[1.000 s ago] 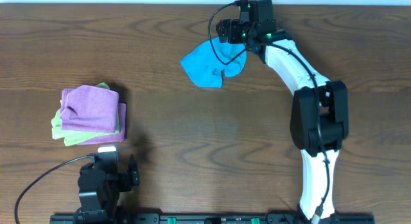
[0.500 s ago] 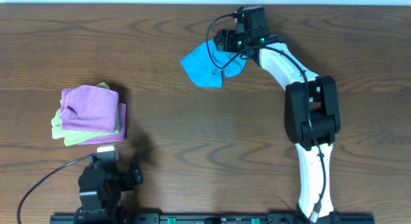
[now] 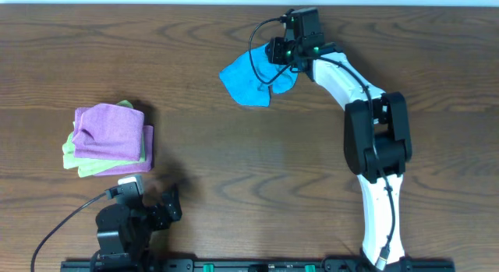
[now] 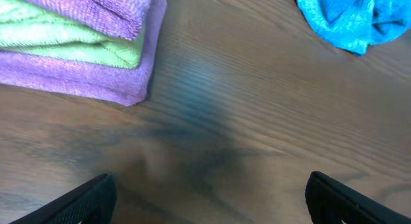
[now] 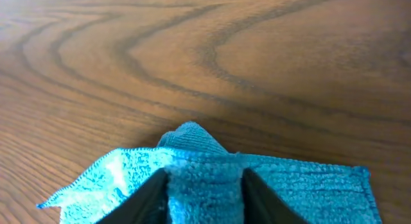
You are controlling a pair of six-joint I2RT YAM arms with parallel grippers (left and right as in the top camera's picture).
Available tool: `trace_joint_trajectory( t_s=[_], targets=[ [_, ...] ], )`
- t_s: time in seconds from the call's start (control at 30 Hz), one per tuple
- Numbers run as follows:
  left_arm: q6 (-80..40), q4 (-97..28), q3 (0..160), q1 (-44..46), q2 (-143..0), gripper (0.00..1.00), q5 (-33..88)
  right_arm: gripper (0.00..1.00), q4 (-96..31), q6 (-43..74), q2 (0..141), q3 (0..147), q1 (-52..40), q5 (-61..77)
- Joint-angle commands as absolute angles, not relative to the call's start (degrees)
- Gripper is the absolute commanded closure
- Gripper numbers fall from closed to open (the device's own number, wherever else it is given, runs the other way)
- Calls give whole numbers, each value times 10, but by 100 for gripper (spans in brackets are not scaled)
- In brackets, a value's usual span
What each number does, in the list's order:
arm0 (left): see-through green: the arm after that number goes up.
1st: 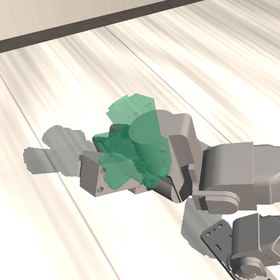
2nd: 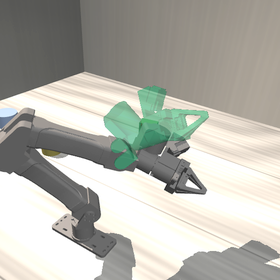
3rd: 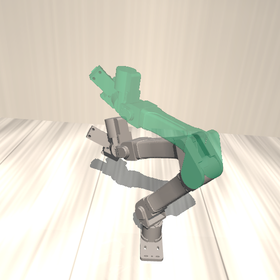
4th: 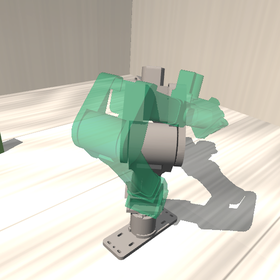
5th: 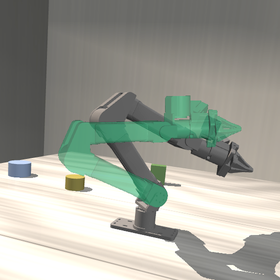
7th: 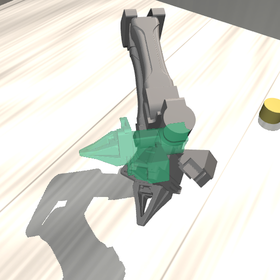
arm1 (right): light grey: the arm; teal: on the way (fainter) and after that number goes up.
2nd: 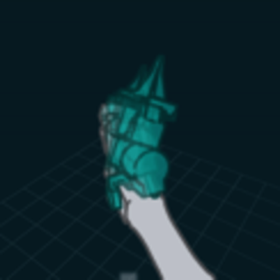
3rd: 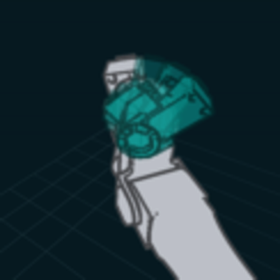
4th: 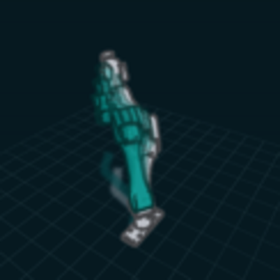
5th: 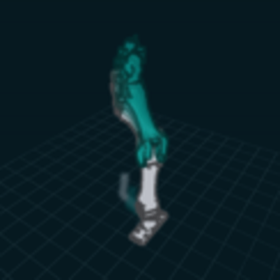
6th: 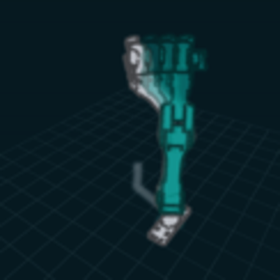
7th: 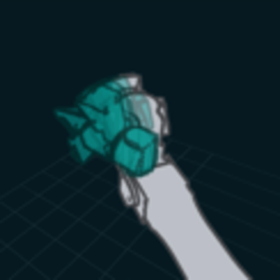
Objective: Fold the cloth
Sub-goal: 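Carry the blue cloth with the right gripper toward the table center, then raise the left gripper toward the center while right holds the cloth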
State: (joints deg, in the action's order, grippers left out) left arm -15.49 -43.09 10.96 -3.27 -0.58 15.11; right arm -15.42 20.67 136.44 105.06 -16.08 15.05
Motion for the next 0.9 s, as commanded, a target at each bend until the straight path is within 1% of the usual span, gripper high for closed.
trace_joint_trajectory(
  t_s=[0.0,0.03,0.1,0.13,0.27,0.53,0.73,0.87],
  targets=[
    [-193,-435,105,-31,-2,5,192,82,-156,210,1372,1059,-166,150],
    [-196,-435,105,-31,-2,5,204,88,-156,210,1371,1059,-166,150],
    [-195,-434,105,-31,-2,5,222,97,-161,206,1365,1061,-166,150],
    [-195,-434,105,-31,-2,5,222,99,-164,204,1358,1061,-166,150],
    [-195,-421,107,-31,-3,5,218,99,-192,181,1314,1061,-166,147],
    [-206,-363,119,-31,-25,4,206,98,-338,140,1213,1061,-167,144],
    [-228,-298,124,-30,-106,4,206,99,-434,119,1152,1061,-187,144],
    [-228,-244,142,-30,-196,4,204,99,-496,115,1136,1061,-216,143]
  ],
)
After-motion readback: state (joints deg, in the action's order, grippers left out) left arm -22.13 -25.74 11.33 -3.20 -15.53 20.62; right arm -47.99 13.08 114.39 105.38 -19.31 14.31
